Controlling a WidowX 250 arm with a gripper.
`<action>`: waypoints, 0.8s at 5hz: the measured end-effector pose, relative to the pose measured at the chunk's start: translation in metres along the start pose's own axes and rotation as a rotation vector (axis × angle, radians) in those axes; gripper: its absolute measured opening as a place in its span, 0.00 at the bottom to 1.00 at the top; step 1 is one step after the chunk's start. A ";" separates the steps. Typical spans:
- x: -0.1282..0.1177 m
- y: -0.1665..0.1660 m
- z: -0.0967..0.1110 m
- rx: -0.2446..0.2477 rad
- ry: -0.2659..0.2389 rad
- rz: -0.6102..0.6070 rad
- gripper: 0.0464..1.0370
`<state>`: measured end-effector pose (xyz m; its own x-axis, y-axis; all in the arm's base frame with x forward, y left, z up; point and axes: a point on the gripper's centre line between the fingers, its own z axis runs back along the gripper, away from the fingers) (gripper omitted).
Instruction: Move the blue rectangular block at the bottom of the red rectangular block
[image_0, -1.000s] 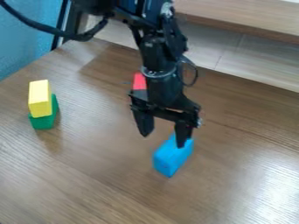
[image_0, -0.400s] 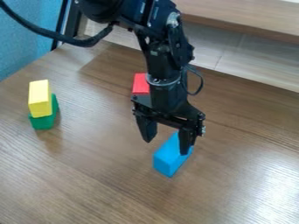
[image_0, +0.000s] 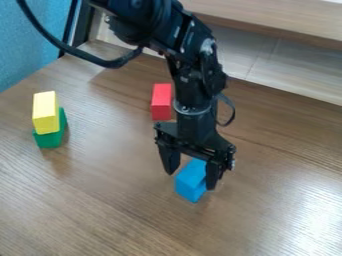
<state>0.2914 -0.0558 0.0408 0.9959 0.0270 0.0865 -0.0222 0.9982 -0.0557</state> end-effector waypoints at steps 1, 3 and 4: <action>0.004 0.000 -0.010 0.014 0.007 0.012 0.90; 0.010 -0.006 -0.011 0.001 -0.035 0.015 0.55; 0.008 0.002 -0.008 0.003 -0.020 0.038 0.55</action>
<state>0.3004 -0.0535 0.0332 0.9924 0.0658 0.1038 -0.0601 0.9966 -0.0566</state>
